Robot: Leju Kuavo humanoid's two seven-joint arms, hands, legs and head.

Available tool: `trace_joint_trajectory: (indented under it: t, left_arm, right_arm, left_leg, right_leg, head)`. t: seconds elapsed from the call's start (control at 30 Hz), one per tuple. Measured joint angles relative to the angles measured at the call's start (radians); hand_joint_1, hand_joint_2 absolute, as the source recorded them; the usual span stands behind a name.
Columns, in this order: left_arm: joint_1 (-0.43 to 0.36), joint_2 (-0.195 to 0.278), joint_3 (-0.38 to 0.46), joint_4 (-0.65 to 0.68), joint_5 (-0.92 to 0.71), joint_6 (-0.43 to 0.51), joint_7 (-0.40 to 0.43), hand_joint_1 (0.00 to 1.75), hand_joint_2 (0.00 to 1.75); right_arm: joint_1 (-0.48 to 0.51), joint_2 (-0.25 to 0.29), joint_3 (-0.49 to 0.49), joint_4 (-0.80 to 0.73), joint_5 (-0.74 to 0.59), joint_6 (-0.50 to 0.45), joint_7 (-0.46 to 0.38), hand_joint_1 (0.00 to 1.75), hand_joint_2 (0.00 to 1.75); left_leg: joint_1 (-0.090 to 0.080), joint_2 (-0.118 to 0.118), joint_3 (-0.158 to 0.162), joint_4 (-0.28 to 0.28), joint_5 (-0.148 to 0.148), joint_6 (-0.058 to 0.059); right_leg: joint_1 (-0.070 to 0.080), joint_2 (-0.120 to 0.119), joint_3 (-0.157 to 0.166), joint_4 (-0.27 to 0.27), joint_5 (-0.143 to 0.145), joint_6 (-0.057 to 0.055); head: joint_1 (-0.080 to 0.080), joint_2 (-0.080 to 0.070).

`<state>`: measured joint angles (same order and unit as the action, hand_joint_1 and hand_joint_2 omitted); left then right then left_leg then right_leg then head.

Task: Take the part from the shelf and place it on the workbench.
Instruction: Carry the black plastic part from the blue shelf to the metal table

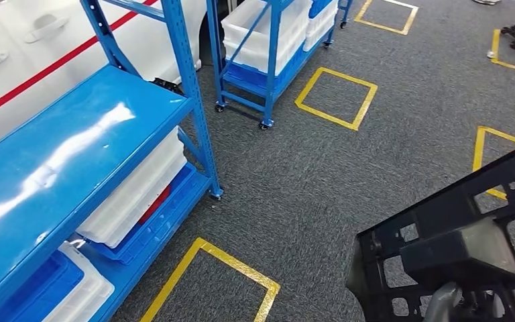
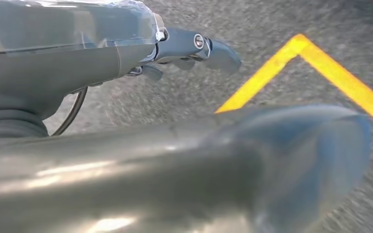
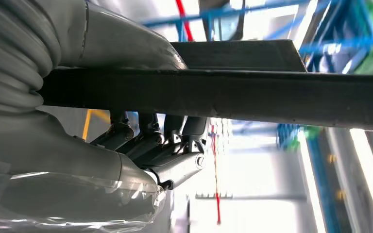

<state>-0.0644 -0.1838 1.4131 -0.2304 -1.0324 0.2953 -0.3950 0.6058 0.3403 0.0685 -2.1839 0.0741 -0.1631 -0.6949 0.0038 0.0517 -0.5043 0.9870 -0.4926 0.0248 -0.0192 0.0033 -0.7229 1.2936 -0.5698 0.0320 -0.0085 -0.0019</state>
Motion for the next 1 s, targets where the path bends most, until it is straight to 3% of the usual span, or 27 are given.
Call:
trace_joint_trajectory:
  t: [0.07,0.13,0.17,0.23,0.27,0.33,0.4,0.47,0.5,0.53,0.57,0.63,0.7,0.77,0.8,0.83,0.9,0.97,1.0]
  left_arm:
    - [-0.004,0.001,0.001,0.0,0.01,0.008,0.014,0.0,0.0]
    - [-0.009,0.003,0.002,0.0,0.017,0.011,0.016,0.0,0.0]
    - [-0.011,0.004,0.003,0.0,0.019,0.012,0.016,0.0,0.0]
    - [-0.016,0.004,0.005,0.0,0.024,0.012,0.016,0.0,0.0]
    - [-0.019,0.004,0.005,0.0,0.028,0.012,0.016,0.0,0.0]
    - [-0.02,0.005,0.009,0.0,0.039,0.006,0.013,0.0,0.0]
    - [-0.017,0.008,0.018,0.0,0.049,-0.005,0.009,0.0,0.0]
    - [-0.014,0.016,0.026,0.0,0.056,-0.018,0.006,0.0,0.0]
    - [-0.013,0.022,0.028,0.0,0.058,-0.026,0.004,0.0,0.0]
    - [-0.012,0.029,0.029,0.0,0.059,-0.036,0.003,0.0,0.0]
    - [-0.011,0.036,0.03,0.0,0.059,-0.045,0.0,0.0,0.0]
    - [-0.01,0.051,0.031,0.0,0.055,-0.065,-0.009,0.0,0.0]
    - [-0.01,0.066,0.031,0.0,0.053,-0.087,-0.02,0.0,0.0]
    - [-0.012,0.078,0.031,0.0,0.058,-0.113,-0.03,0.0,0.0]
    - [-0.013,0.082,0.031,0.0,0.062,-0.124,-0.033,0.0,0.0]
    - [-0.013,0.086,0.032,-0.001,0.066,-0.134,-0.035,0.0,0.0]
    - [-0.011,0.093,0.034,-0.001,0.074,-0.149,-0.037,0.0,0.0]
    - [-0.008,0.097,0.04,-0.001,0.081,-0.163,-0.035,0.0,0.0]
    - [-0.008,0.098,0.044,-0.001,0.084,-0.167,-0.033,0.0,0.0]
  right_arm:
    - [-0.004,0.0,-0.012,0.0,-0.009,0.016,0.0,1.75,1.75]
    - [-0.011,0.0,-0.021,-0.001,-0.017,0.029,0.0,1.75,1.75]
    - [-0.014,0.001,-0.025,-0.001,-0.021,0.032,0.0,1.75,1.75]
    - [-0.017,0.003,-0.033,-0.003,-0.027,0.041,0.0,1.75,1.75]
    - [-0.018,0.004,-0.037,-0.004,-0.033,0.049,0.0,1.75,1.75]
    - [-0.026,0.005,-0.048,-0.007,-0.046,0.071,-0.001,1.75,1.75]
    - [-0.041,0.006,-0.059,-0.008,-0.054,0.095,0.0,1.75,1.75]
    - [-0.057,0.007,-0.071,-0.008,-0.053,0.118,0.0,1.75,1.75]
    - [-0.065,0.007,-0.076,-0.008,-0.049,0.126,0.0,1.75,1.75]
    - [-0.075,0.007,-0.08,-0.007,-0.043,0.131,0.0,1.75,1.75]
    - [-0.085,0.007,-0.081,-0.007,-0.036,0.134,0.0,1.75,1.75]
    - [-0.107,0.007,-0.082,-0.004,-0.02,0.131,0.0,1.75,1.75]
    - [-0.126,0.006,-0.078,0.002,-0.004,0.109,0.0,1.75,1.75]
    - [-0.138,0.003,-0.068,0.009,0.007,0.084,0.0,1.75,1.75]
    - [-0.141,0.0,-0.062,0.011,0.01,0.076,0.0,1.75,1.75]
    - [-0.146,-0.003,-0.056,0.014,0.013,0.07,0.0,1.75,1.75]
    - [-0.158,-0.011,-0.044,0.021,0.016,0.058,0.0,1.75,1.75]
    - [-0.167,-0.021,-0.032,0.03,0.018,0.047,0.0,1.75,1.75]
    - [-0.168,-0.025,-0.027,0.035,0.018,0.042,0.0,1.75,1.75]
  left_leg:
    - [0.0,0.027,0.003,0.002,-0.005,-0.005]
    - [-0.004,0.046,0.007,0.006,-0.012,-0.015]
    - [-0.006,0.053,0.01,0.007,-0.015,-0.021]
    - [-0.007,0.069,0.016,0.007,-0.018,-0.031]
    - [-0.005,0.065,0.018,0.009,-0.022,-0.037]
    - [0.001,0.02,0.0,0.054,-0.058,-0.046]
    - [0.005,-0.031,-0.056,0.174,-0.126,-0.05]
    - [0.006,-0.042,-0.112,0.288,-0.163,-0.051]
    - [0.006,-0.043,-0.12,0.299,-0.152,-0.049]
    - [0.006,-0.046,-0.11,0.271,-0.122,-0.047]
    - [0.006,-0.058,-0.084,0.208,-0.08,-0.043]
    - [0.007,-0.115,-0.031,0.075,-0.018,-0.034]
    - [0.005,-0.15,-0.014,0.021,-0.007,-0.029]
    - [0.004,-0.128,-0.01,0.011,-0.001,-0.021]
    - [0.006,-0.113,-0.007,0.004,0.005,-0.016]
    - [0.007,-0.097,-0.004,-0.004,0.011,-0.009]
    - [0.005,-0.064,-0.003,-0.013,0.017,-0.001]
    - [0.002,-0.031,-0.005,-0.013,0.016,0.0]
    - [0.001,-0.015,-0.005,-0.012,0.014,0.0]
  right_leg:
    - [-0.003,-0.026,0.072,-0.114,0.055,0.001]
    - [0.001,-0.063,0.14,-0.23,0.089,-0.008]
    - [0.004,-0.072,0.154,-0.255,0.092,-0.015]
    - [0.008,-0.057,0.151,-0.262,0.092,-0.03]
    - [0.007,-0.047,0.15,-0.265,0.095,-0.037]
    - [0.004,-0.026,0.148,-0.271,0.102,-0.05]
    - [0.004,-0.003,0.144,-0.273,0.106,-0.059]
    - [0.007,0.026,0.141,-0.271,0.108,-0.062]
    - [0.008,0.041,0.14,-0.27,0.108,-0.062]
    - [0.009,0.057,0.141,-0.269,0.109,-0.062]
    - [0.009,0.072,0.143,-0.268,0.109,-0.062]
    - [0.009,0.1,0.142,-0.265,0.11,-0.057]
    - [0.004,0.124,0.134,-0.263,0.115,-0.044]
    - [0.001,0.147,0.126,-0.267,0.122,-0.028]
    - [0.002,0.137,0.121,-0.262,0.118,-0.023]
    - [0.004,0.11,0.109,-0.24,0.102,-0.02]
    - [0.006,0.036,0.06,-0.135,0.038,-0.016]
    - [0.003,0.006,0.005,-0.017,-0.012,-0.01]
    - [0.001,0.001,-0.002,0.002,-0.012,-0.007]
  head:
    - [0.0,0.0]
    - [-0.001,0.0]
    - [-0.001,0.0]
    - [-0.002,0.0]
    - [-0.002,0.0]
    - [-0.003,0.0]
    - [-0.004,0.0]
    - [-0.004,0.0]
    - [-0.004,0.0]
    - [-0.004,0.0]
    - [-0.004,0.0]
    - [-0.004,0.0]
    - [-0.003,0.0]
    - [-0.003,0.0]
    - [-0.003,0.0]
    - [-0.002,0.0]
    - [0.0,0.0]
    - [0.001,0.0]
    - [0.001,0.0]
